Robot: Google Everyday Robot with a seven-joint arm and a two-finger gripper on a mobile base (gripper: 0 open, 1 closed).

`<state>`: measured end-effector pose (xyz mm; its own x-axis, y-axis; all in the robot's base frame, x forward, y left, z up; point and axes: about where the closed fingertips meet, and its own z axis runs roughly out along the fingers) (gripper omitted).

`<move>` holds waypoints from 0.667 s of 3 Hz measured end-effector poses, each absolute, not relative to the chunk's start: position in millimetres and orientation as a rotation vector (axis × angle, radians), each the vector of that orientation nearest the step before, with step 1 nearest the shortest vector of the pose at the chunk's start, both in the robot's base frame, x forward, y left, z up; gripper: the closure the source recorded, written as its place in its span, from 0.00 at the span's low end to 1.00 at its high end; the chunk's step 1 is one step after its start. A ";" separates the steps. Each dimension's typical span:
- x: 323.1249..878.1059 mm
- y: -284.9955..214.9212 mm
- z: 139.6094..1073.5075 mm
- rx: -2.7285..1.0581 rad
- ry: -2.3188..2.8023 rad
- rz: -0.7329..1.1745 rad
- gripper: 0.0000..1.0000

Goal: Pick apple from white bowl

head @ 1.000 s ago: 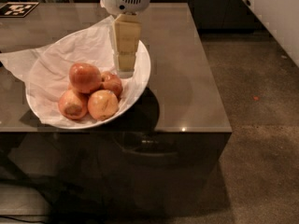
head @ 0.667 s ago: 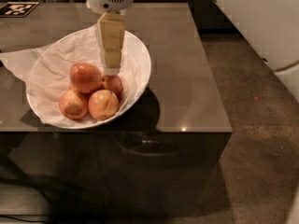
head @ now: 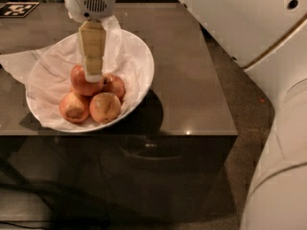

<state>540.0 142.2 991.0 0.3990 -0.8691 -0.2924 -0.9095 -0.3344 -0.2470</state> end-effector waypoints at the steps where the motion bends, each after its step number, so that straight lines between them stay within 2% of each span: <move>1: 536.6 145.7 974.4 -2.292 1.546 0.157 0.00; 2: 536.1 144.9 959.1 -2.303 1.566 0.160 0.00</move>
Offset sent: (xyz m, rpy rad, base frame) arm -0.0061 -0.0047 -0.0514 -0.0548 0.0517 -0.0208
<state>536.1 144.9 959.1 0.3825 -0.8789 -0.2850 -0.9183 -0.3277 -0.2220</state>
